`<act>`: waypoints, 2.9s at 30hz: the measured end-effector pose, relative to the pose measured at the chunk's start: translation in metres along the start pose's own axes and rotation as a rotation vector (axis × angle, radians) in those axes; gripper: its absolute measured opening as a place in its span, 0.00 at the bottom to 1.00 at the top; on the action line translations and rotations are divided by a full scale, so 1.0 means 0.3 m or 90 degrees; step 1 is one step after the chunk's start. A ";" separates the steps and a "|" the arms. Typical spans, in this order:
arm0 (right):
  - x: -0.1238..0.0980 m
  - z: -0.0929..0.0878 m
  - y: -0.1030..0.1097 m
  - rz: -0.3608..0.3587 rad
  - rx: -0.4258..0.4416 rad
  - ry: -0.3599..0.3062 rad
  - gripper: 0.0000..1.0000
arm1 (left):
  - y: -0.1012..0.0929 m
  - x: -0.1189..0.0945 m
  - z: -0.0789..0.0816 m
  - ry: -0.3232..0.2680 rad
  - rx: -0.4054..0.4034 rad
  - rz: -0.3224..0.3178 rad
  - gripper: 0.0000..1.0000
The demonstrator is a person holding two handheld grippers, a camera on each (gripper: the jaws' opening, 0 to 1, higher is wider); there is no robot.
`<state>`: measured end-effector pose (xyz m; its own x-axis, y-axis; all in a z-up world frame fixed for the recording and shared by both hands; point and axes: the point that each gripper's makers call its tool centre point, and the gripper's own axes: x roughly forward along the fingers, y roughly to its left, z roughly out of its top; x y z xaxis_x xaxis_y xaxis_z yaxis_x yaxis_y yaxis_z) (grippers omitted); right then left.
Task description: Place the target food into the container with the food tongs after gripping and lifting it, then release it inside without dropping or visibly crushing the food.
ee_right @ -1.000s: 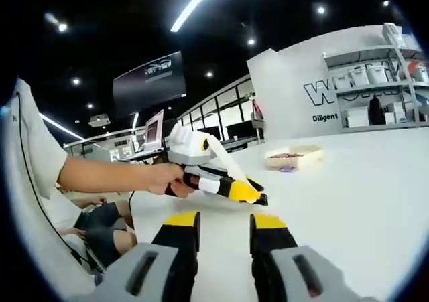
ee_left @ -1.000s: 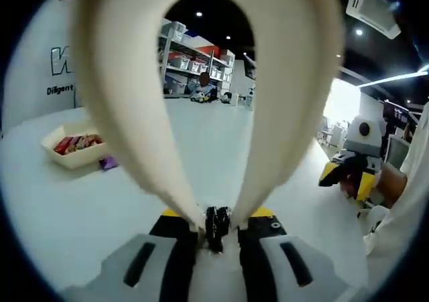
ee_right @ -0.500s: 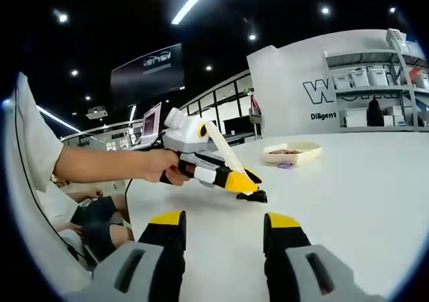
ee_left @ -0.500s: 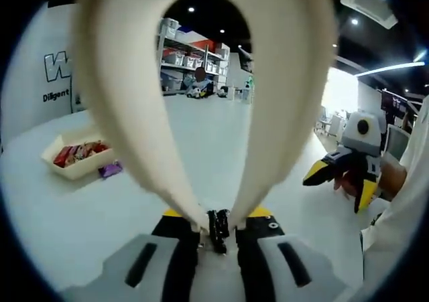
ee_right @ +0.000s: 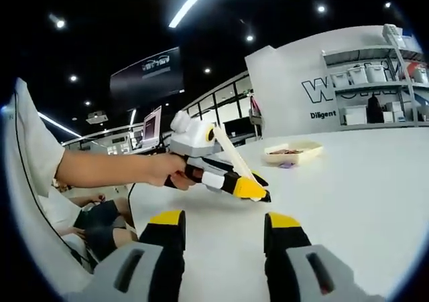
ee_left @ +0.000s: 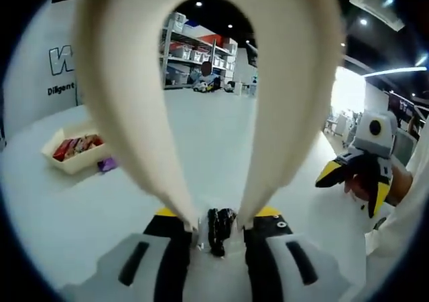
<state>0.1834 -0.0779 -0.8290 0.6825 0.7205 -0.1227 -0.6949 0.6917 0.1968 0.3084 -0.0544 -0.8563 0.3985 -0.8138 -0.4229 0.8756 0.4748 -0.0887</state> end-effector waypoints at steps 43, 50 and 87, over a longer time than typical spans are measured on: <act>0.001 0.013 -0.054 -0.013 0.020 0.001 0.38 | 0.159 0.014 0.025 -0.011 -0.030 0.043 0.22; 0.003 0.007 -0.053 -0.013 0.015 0.006 0.38 | 0.178 0.029 0.026 0.028 0.014 0.049 0.30; 0.012 -0.005 -0.081 -0.025 0.015 0.018 0.37 | 0.217 0.007 0.090 0.000 -0.084 0.063 0.17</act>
<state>0.2024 -0.0921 -0.8357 0.7020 0.6945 -0.1577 -0.6623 0.7180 0.2139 0.3736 -0.0342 -0.8385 0.4806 -0.7613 -0.4354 0.7889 0.5921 -0.1644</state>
